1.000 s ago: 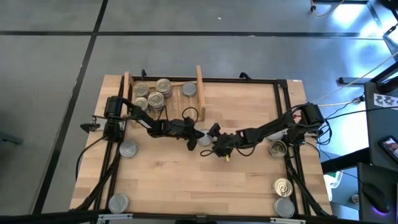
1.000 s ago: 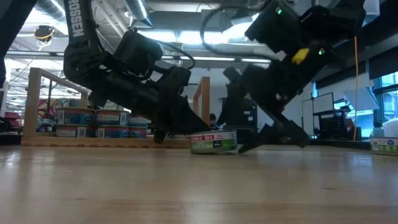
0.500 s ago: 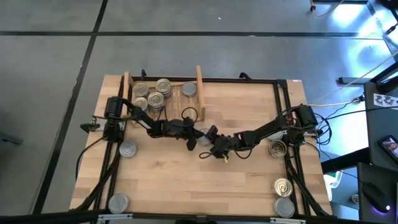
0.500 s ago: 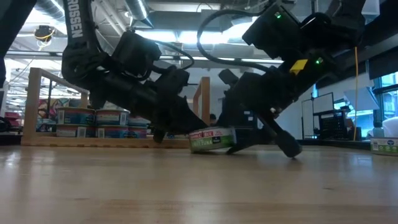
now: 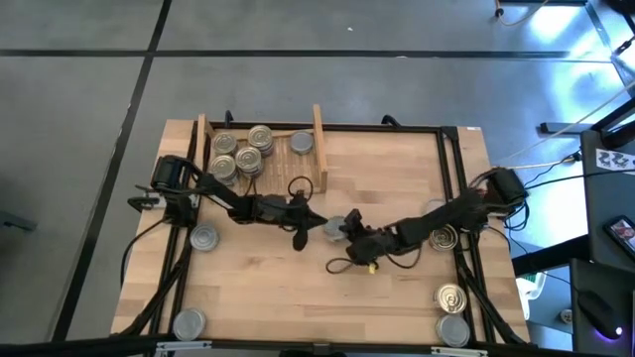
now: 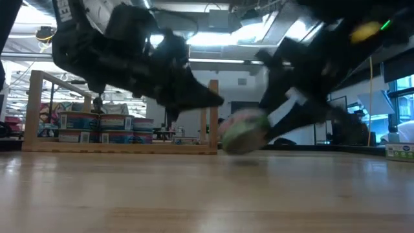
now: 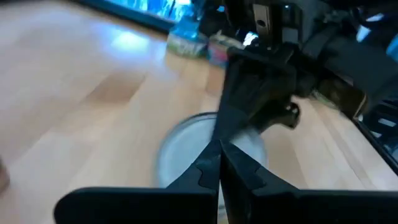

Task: Stack canned seafood by type on shelf
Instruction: Stack the green tuna can on top of the other green tuna can on the shelf

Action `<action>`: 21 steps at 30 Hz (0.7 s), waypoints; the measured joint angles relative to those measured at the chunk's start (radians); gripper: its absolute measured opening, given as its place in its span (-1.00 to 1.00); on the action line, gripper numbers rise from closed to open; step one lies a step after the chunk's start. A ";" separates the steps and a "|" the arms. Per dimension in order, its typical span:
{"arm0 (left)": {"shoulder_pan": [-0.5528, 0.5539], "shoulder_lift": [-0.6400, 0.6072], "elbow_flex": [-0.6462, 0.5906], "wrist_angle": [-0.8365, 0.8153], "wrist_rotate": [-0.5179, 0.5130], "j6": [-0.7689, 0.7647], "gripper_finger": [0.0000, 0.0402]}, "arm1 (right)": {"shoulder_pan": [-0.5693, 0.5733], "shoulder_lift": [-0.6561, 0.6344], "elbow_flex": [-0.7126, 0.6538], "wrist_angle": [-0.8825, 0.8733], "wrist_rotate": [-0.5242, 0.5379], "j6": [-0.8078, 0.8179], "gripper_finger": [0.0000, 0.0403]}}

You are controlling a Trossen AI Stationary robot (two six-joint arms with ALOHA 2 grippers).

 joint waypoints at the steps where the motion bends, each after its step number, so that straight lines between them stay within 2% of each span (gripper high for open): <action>1: -0.007 -0.012 0.000 0.000 -0.002 0.020 -0.98 | 0.013 -0.036 0.000 -0.043 -0.003 0.049 -0.32; 6: -0.025 -0.035 0.007 0.018 -0.010 0.051 -0.98 | 0.045 -0.191 0.001 -0.241 -0.058 0.314 -0.32; 10: -0.008 -0.036 0.033 0.011 0.003 0.132 -0.91 | 0.046 -0.261 0.001 -0.305 -0.102 0.468 -0.32; 13: -0.006 -0.037 0.062 -0.055 0.015 0.273 -0.70 | 0.046 -0.269 0.001 -0.321 -0.099 0.512 -0.32; 16: -0.011 -0.037 0.108 -0.143 0.018 0.420 -0.41 | 0.029 -0.272 0.002 -0.308 -0.099 0.532 -0.32; 21: -0.009 -0.037 0.171 -0.254 0.005 0.515 0.09 | -0.013 -0.272 0.002 -0.311 -0.101 0.591 -0.32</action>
